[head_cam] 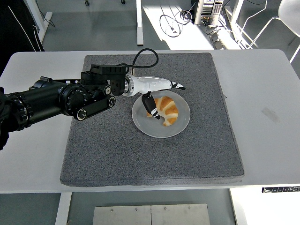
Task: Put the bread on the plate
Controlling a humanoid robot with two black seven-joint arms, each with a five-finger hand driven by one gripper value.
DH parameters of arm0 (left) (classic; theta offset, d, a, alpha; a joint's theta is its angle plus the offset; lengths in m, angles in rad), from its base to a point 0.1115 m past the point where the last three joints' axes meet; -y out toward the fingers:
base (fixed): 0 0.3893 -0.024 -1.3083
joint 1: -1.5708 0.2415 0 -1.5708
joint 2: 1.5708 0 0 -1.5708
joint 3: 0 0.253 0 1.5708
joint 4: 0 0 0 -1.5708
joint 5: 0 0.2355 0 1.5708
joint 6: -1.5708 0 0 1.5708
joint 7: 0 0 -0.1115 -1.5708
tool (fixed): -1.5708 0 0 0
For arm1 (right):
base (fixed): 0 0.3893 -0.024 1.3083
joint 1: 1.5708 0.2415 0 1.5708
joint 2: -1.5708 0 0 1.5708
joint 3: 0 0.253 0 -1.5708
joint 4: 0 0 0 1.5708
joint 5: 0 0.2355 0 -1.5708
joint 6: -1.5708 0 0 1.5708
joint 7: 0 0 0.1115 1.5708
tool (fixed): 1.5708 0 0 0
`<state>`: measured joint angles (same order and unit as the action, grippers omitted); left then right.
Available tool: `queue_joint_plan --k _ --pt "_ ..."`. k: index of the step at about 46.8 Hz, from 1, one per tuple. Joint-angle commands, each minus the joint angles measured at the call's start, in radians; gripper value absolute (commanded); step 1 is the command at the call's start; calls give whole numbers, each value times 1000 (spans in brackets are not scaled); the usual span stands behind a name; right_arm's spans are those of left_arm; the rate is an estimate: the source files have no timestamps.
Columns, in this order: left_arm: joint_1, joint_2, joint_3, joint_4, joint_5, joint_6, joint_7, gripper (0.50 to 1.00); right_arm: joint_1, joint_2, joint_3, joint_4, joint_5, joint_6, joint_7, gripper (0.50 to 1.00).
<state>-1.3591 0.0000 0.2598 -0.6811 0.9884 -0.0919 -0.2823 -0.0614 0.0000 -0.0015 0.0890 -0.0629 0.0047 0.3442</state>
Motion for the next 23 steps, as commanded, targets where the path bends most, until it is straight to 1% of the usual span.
queue_joint_plan --k 1,6,11,14,19,23 --pt "-21 0 -2 -6 -39 -2 0 980 0 0 0 0 0 0 1 1000" --pt "-66 0 -4 -8 -103 -2 2 980 0 0 0 0 0 0 1 1000" --pt "-132 0 -17 -11 -181 -5 0 981 0 0 0 0 0 0 1 1000" --pt "-161 0 -19 -9 -215 -15 0 981 0 0 0 0 0 0 1 1000" --pt "-178 0 -20 -2 -250 -20 3 981 0 0 0 0 0 0 1 1000" --pt "-175 26 -20 1 -306 -20 5 981 0 0 0 0 0 0 1 1000"
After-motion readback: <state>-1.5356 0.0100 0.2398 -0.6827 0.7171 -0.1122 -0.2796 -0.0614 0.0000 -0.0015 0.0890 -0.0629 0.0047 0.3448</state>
